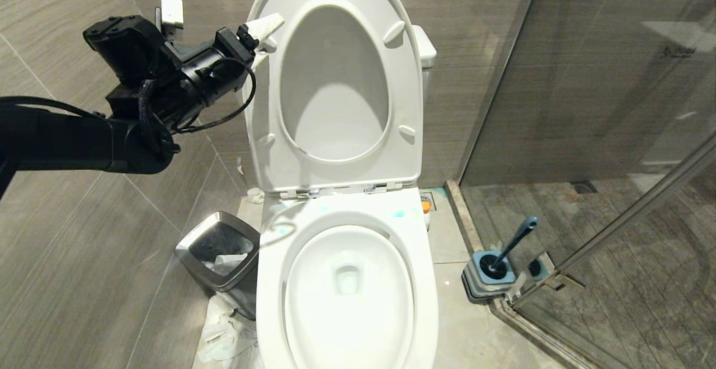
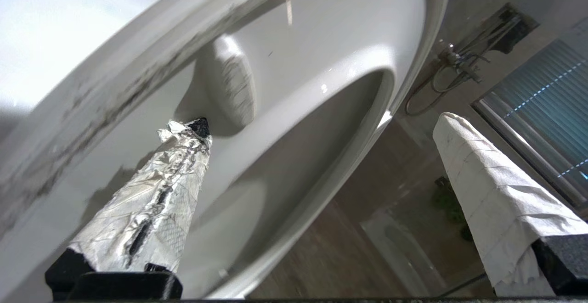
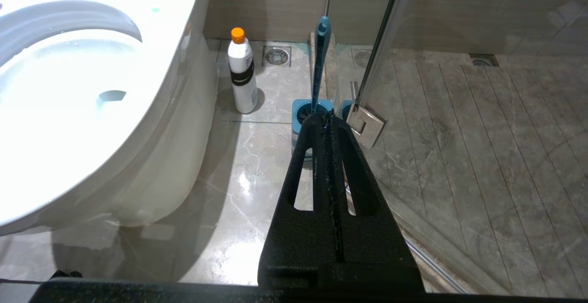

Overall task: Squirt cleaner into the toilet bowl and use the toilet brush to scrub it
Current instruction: Use the left hand to lift the toilet lid slightly

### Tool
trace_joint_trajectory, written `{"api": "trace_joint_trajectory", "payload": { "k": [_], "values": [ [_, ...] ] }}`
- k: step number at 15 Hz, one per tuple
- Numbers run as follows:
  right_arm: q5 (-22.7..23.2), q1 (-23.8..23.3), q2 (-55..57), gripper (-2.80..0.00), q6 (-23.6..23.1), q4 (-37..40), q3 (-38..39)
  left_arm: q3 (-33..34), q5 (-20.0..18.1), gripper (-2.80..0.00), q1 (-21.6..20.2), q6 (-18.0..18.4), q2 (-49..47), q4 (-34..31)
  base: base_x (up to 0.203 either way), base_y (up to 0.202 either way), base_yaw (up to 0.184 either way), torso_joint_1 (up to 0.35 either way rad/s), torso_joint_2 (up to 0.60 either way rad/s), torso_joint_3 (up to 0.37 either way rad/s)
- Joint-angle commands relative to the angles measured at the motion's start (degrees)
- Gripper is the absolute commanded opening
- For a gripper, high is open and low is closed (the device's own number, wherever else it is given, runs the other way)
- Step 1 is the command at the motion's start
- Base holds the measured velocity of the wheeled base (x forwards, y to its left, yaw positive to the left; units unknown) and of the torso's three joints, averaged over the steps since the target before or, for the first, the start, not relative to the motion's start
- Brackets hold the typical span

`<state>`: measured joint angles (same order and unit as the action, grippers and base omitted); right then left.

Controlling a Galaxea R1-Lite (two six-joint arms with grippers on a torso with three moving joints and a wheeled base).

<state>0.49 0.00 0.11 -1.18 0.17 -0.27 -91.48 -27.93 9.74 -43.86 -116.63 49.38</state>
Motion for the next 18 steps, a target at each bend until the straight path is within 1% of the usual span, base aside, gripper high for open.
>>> {"api": "trace_joint_trajectory", "payload": {
  "k": [1, 3, 5, 6, 7, 8, 9, 10, 11, 12, 13, 14, 15, 16, 18],
  "values": [
    [0.0, 0.0, 0.0, -2.8, 0.0, 0.0, 0.0, 0.0, -1.0, 0.0, -0.3, -4.6, 4.4, -4.4, 0.0, 0.0, 0.0, 0.0, 0.0, 0.0],
    [0.0, 0.0, 0.0, -2.8, 0.0, 0.0, 0.0, 0.0, -2.5, 0.0, -0.7, -10.5, 8.6, -13.1, 0.0, 0.0, 0.0, 0.0, 0.0, 0.0],
    [0.0, 0.0, 0.0, -2.8, 0.0, 0.0, 0.0, 0.0, -5.6, 0.0, -1.5, -13.9, 12.3, -26.3, 0.0, 0.0, 0.0, 0.0, 0.0, 0.0],
    [0.0, 0.0, 0.0, -2.8, 0.0, 0.0, 0.0, 0.0, -7.4, 0.0, -1.8, -14.7, 13.8, -32.8, 0.0, 0.0, 0.0, 0.0, 0.0, 0.0],
    [0.0, 0.0, 0.0, -2.8, 0.0, 0.0, 0.0, -0.2, -9.5, 0.0, -2.1, -14.7, 14.7, -39.2, 0.0, 0.0, 0.0, 0.0, 0.0, 0.0],
    [0.0, 0.0, 0.0, -2.8, 0.0, 0.0, 0.0, -1.2, -10.7, 0.0, -2.4, -12.9, 14.9, -44.8, 0.0, 0.0, 0.0, 0.0, 0.0, 0.0],
    [0.0, 0.0, 0.0, -2.8, 0.0, 0.0, 0.0, -1.9, -11.0, 0.0, -2.5, -7.4, 14.8, -47.7, 0.0, 0.0, 0.0, 0.0, 0.0, 0.0],
    [0.0, 0.0, 0.0, -2.8, 0.0, 0.0, 0.0, -2.0, -10.8, 0.0, -2.5, 0.8, 14.9, -49.8, 0.0, 0.0, 0.0, 0.0, 0.0, 0.0],
    [0.0, 0.0, 0.0, -2.8, 0.0, 0.0, 0.0, -1.7, -9.6, 0.0, -2.3, 9.2, 15.1, -51.1, 0.0, 0.0, 0.0, 0.0, 0.0, 0.0],
    [0.0, 0.0, 0.0, -2.8, 0.0, 0.0, 0.0, -1.5, -7.0, 0.0, -1.7, 16.9, 15.4, -51.8, 0.0, 0.0, 0.0, 0.0, 0.0, 0.0],
    [0.0, 0.0, 0.0, -2.8, 0.0, 0.0, 0.0, -1.4, -1.5, 0.0, -0.7, 23.7, 16.2, -52.1, 0.0, 0.0, 0.0, 0.0, 0.0, 0.0],
    [0.0, 0.0, 0.1, -2.8, 0.0, 0.0, 0.0, -2.0, 2.9, 0.0, -0.1, 29.3, 17.9, -52.1, 0.0, 0.0, 0.0, 0.0, 0.0, 0.0],
    [0.0, 0.0, 0.0, -2.8, 0.0, 0.0, 0.0, -2.8, 4.6, 0.0, 0.1, 32.6, 19.8, -52.2, 0.0, 0.0, 0.0, 0.0, 0.0, 0.0],
    [0.0, 0.0, 0.0, -2.8, 0.0, 0.0, 0.0, -3.0, 5.4, 0.0, 0.2, 34.5, 21.9, -52.2, 0.0, 0.0, 0.0, 0.0, 0.0, 0.0],
    [0.0, 0.0, 0.0, -2.8, 0.0, 0.0, 0.0, -2.2, 6.8, 0.0, 0.6, 35.7, 26.1, -52.1, 0.0, 0.0, 0.0, 0.0, 0.0, 0.0]
  ]
}}
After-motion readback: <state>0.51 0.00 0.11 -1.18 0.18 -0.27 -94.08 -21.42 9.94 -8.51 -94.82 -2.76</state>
